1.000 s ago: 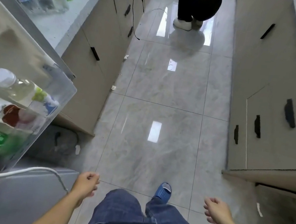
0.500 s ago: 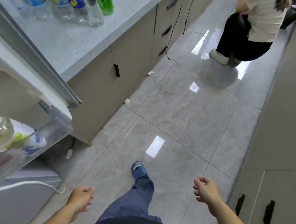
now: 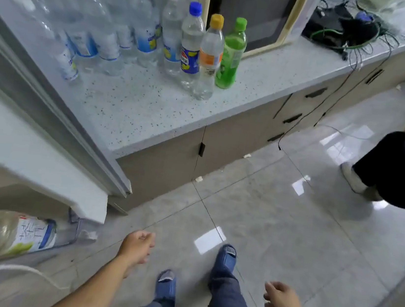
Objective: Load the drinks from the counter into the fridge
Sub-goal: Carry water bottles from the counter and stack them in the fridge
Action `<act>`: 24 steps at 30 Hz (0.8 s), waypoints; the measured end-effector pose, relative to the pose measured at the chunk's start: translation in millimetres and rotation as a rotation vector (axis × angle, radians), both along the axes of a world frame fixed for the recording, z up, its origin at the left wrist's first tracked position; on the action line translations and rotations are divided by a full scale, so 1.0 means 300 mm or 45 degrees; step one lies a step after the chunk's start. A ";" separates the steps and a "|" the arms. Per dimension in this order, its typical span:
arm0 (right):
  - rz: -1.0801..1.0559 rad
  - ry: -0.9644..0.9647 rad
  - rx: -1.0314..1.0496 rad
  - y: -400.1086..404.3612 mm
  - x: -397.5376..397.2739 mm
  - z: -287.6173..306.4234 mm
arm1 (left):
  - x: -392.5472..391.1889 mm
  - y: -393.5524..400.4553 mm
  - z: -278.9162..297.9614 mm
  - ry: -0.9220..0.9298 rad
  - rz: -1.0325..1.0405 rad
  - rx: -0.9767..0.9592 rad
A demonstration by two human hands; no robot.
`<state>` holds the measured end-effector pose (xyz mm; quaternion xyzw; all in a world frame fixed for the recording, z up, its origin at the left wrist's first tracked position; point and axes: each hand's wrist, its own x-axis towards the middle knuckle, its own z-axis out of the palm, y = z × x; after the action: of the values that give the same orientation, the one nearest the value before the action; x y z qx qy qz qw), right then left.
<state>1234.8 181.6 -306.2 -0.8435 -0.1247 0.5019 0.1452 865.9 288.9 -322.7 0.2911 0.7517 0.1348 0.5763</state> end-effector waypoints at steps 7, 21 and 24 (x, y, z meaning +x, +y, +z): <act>0.368 0.110 0.088 0.534 0.081 0.030 | 0.158 0.152 0.106 0.058 0.332 0.127; 1.279 0.363 1.027 1.487 -0.465 0.585 | 0.216 0.850 0.633 0.185 0.978 0.898; 1.365 0.375 1.123 1.590 -0.650 0.664 | 0.107 0.969 0.686 0.249 1.279 0.993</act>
<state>1039.9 658.5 -107.1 -0.4520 -0.6933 0.5158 0.2215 897.9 579.8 -116.9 0.1026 0.7413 0.6245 0.2236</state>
